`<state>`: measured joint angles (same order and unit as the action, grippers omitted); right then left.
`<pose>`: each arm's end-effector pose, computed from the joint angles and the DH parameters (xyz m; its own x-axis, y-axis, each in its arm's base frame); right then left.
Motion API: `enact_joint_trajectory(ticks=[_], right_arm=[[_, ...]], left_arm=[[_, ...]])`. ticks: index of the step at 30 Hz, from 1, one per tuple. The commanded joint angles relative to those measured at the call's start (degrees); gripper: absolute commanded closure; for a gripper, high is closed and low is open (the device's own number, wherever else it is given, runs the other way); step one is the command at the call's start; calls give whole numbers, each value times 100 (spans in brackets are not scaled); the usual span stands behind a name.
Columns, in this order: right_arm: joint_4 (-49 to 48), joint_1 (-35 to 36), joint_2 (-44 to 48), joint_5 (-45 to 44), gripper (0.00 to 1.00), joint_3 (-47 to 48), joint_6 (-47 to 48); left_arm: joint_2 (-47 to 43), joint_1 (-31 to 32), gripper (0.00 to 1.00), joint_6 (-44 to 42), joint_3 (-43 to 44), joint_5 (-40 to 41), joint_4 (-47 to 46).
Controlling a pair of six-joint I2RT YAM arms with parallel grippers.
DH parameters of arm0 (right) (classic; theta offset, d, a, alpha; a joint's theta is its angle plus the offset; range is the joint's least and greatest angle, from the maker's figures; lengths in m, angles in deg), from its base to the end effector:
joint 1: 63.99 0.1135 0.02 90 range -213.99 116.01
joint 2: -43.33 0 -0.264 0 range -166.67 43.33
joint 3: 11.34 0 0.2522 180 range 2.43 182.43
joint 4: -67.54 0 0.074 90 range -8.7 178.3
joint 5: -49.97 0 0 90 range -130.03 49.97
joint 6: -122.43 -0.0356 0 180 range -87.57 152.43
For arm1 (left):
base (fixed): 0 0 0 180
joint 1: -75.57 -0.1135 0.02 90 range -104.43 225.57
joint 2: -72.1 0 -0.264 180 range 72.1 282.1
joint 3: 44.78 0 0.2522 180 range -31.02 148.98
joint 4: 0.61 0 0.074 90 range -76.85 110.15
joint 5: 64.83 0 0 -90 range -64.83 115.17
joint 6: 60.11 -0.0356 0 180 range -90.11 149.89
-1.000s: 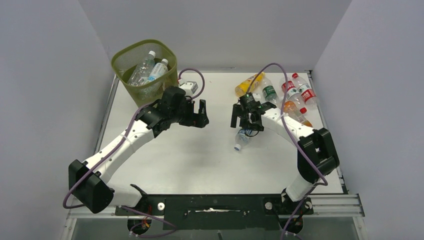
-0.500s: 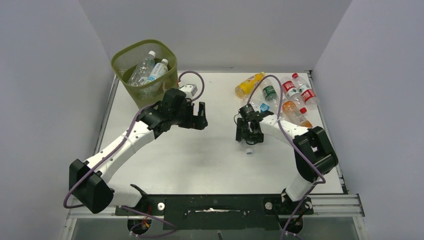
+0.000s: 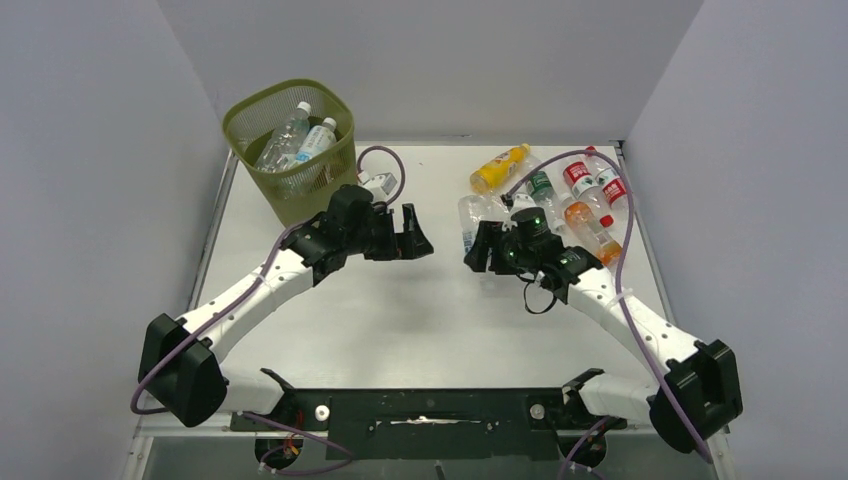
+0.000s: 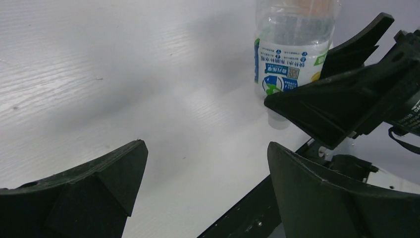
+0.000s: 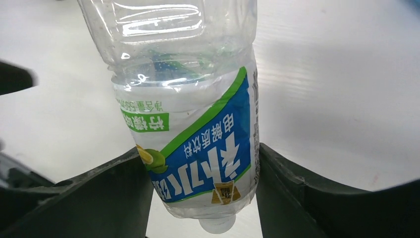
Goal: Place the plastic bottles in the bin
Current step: Pick up the plastic bottle at the center of the board.
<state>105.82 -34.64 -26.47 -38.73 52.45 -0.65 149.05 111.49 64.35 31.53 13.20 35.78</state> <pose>0.2246 0.1272 0.2583 -0.7852 0.1845 -0.5911 -0.0902 0.9103 0.4040 0.2382 -0.1817 0.3023 -0.8027 -0.1020 -0.5876 0.3078 0.7730 -0.5547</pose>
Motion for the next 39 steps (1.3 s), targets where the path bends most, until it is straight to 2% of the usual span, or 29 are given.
enact_joint_trajectory(ticks=[1,4,8,17,32,39], right_arm=[[-809,73,311,1104,51,15,136],[-1022,197,295,1387,52,92,48],[-960,467,91,1343,52,381,3],[-1012,1117,-372,1273,54,916,-73],[-830,1375,-201,779,56,1210,-94],[-886,1373,-65,858,57,1203,-87]], left_arm=[[-295,20,6,957,-234,-454,-1659],[-348,15,6,1215,-365,-335,-2095],[-596,37,6,1300,-528,-103,-2589],[-733,64,6,1178,-699,205,-2798],[-804,76,6,873,-559,925,-1903],[-798,79,6,811,-510,1108,-1779]])
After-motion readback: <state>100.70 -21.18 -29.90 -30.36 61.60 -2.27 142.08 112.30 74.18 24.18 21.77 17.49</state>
